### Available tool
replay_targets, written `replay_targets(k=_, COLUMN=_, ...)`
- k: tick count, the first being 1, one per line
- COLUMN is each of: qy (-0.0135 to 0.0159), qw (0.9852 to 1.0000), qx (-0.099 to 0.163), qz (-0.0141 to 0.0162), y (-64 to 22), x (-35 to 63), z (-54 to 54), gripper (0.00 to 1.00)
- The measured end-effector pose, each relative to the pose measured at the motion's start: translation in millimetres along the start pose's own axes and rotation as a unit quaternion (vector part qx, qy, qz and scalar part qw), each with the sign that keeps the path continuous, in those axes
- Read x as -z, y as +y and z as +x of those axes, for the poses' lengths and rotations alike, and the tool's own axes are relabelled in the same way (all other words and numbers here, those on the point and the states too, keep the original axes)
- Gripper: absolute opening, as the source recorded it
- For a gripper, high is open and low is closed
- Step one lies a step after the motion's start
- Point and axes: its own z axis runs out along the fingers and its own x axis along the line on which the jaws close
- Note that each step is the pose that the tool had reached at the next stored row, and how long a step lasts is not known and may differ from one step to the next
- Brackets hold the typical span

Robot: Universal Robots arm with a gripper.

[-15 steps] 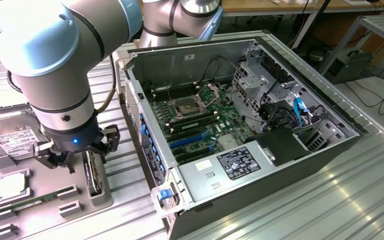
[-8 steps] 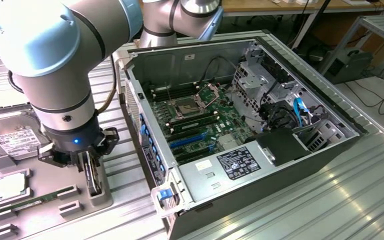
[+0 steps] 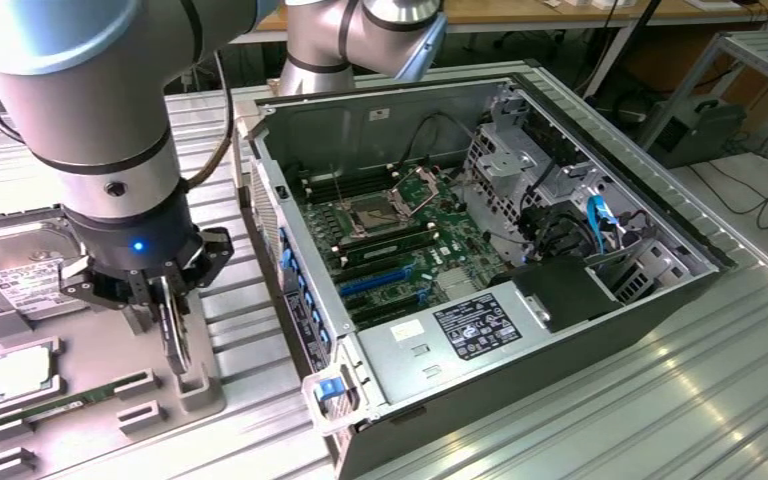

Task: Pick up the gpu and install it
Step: 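Pick up the gpu and move the gpu toward the slot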

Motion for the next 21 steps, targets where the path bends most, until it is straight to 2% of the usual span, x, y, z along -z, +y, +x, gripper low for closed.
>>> replay_targets(k=18, qy=0.0, qw=1.0, qx=0.0, qz=0.0, y=1.4, x=25.2, z=0.3, gripper=0.28)
replay_targets(k=21, qy=0.0, qw=1.0, qx=0.0, qz=0.0, y=2.1, x=32.4, z=0.4, gripper=0.28)
